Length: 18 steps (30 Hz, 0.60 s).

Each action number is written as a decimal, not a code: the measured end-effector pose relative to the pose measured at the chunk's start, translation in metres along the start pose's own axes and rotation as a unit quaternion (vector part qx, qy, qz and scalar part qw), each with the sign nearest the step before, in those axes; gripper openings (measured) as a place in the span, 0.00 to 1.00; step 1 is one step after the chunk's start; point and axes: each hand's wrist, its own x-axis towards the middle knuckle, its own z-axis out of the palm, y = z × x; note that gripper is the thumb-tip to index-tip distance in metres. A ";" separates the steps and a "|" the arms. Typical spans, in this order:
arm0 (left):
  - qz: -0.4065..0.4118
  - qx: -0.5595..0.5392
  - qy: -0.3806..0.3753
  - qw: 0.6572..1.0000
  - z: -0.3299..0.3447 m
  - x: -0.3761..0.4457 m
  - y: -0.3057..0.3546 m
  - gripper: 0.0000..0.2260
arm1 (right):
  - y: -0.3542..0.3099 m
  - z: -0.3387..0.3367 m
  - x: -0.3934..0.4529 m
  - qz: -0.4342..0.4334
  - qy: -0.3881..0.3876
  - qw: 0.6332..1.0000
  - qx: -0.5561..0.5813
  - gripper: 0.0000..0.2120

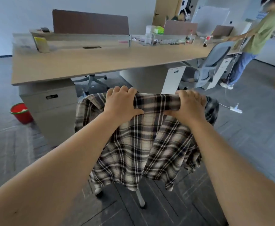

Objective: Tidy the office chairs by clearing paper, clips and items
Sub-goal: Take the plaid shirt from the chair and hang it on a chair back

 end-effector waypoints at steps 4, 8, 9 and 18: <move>-0.050 -0.005 0.033 0.998 0.009 0.009 0.003 0.31 | 0.007 0.007 0.014 -0.042 0.015 0.998 0.044 0.32; -0.083 -0.036 0.062 0.994 0.015 0.019 0.009 0.31 | 0.018 0.011 0.028 -0.093 0.036 0.992 0.079 0.32; -0.085 -0.041 0.067 0.993 0.017 0.022 0.011 0.31 | 0.022 0.011 0.032 -0.101 0.037 0.991 0.078 0.32; -0.115 -0.038 0.088 0.989 0.027 0.052 0.016 0.31 | 0.034 0.024 0.076 -0.146 0.032 0.984 0.095 0.31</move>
